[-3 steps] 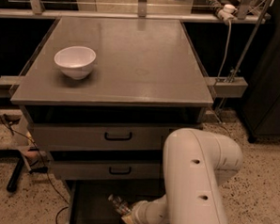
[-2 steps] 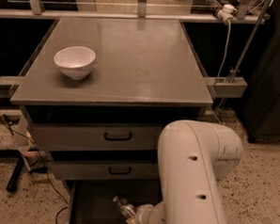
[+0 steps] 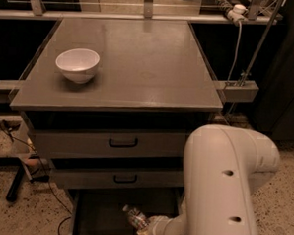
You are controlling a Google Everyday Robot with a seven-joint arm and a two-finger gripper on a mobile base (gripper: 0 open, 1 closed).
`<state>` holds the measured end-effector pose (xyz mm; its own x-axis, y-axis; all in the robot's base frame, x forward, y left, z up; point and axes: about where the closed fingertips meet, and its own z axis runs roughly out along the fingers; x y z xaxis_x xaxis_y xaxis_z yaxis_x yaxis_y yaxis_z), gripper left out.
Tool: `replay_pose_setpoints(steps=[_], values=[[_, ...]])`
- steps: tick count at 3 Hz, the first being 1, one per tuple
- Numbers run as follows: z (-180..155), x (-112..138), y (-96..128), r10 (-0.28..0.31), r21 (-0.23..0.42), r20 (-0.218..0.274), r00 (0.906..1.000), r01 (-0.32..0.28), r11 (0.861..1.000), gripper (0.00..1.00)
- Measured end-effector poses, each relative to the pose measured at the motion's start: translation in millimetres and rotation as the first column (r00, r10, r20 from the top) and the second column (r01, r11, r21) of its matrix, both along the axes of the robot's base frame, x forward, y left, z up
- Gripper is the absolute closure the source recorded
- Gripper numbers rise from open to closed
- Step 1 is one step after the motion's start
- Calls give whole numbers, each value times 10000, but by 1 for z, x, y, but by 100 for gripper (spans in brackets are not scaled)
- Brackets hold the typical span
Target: Pick blue plastic bottle from bottom drawer and place on counter
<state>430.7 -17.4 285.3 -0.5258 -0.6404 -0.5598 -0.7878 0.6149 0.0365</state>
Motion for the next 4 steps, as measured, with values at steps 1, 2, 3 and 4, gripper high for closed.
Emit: replay_pose_setpoints(steps=[1, 2, 3, 4], values=[[36, -14, -22, -265, -53, 214, 9994, 266, 9996, 100], [105, -31, -64, -753, -532, 789, 9940, 796, 9954, 100], [105, -31, -64, -752, -532, 791, 9940, 796, 9954, 100], [135, -31, -74, -705, -567, 1076, 9917, 770, 9954, 100]])
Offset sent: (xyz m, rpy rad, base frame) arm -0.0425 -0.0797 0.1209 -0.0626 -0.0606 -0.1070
